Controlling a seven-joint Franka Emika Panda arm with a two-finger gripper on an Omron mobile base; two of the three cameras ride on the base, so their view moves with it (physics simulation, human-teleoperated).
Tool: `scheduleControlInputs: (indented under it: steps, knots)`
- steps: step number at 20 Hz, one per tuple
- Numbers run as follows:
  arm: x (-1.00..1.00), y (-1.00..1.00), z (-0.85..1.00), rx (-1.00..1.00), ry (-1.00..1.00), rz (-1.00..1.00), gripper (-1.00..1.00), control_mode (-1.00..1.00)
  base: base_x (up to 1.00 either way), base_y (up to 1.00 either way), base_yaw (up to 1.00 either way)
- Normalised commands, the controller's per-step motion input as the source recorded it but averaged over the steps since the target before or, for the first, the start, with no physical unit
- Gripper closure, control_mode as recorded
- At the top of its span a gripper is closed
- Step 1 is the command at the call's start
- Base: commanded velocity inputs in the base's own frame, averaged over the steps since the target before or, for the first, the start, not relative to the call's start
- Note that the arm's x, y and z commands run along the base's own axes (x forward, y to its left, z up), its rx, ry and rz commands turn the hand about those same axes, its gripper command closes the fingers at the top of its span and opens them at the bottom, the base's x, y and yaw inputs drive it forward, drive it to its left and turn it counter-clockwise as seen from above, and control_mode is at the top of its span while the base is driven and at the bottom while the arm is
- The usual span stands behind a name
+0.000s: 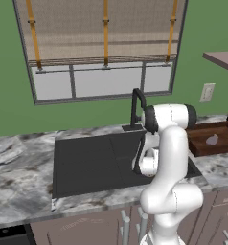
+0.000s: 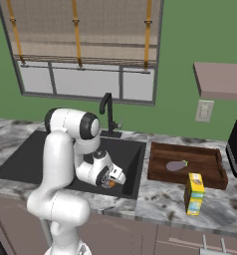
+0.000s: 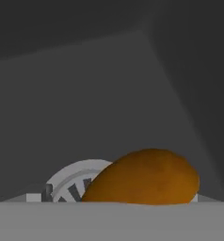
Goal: Pick up all produce items and place them in the sink. Turn on the sink faucet to wash them. Then turn the sink off and put them in the tray.
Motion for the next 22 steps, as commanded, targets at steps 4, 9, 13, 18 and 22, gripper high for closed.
scheduleControlInputs:
  steps: [4, 9, 13, 18, 22]
  knots:
    - [0.07, -0.04, -0.15, 0.02, -0.01, 0.0, -1.0, -1.0, 0.0, 0.0, 0.0]
    - [0.04, -0.11, -0.11, 0.01, -0.01, 0.0, -1.0, -1.0, 0.0, 0.0, 0.0]
    - [0.01, -0.13, -0.18, 0.01, 0.0, 0.0, -1.0, -1.0, 0.0, 0.0, 0.0]
    - [0.01, -0.07, -0.27, 0.0, 0.0, 0.0, 1.0, -1.0, 0.0, 0.0, 0.0]
    - [0.01, 0.0, -0.23, 0.0, 0.0, 0.0, 1.0, -1.0, 0.0, 0.0, 0.0]
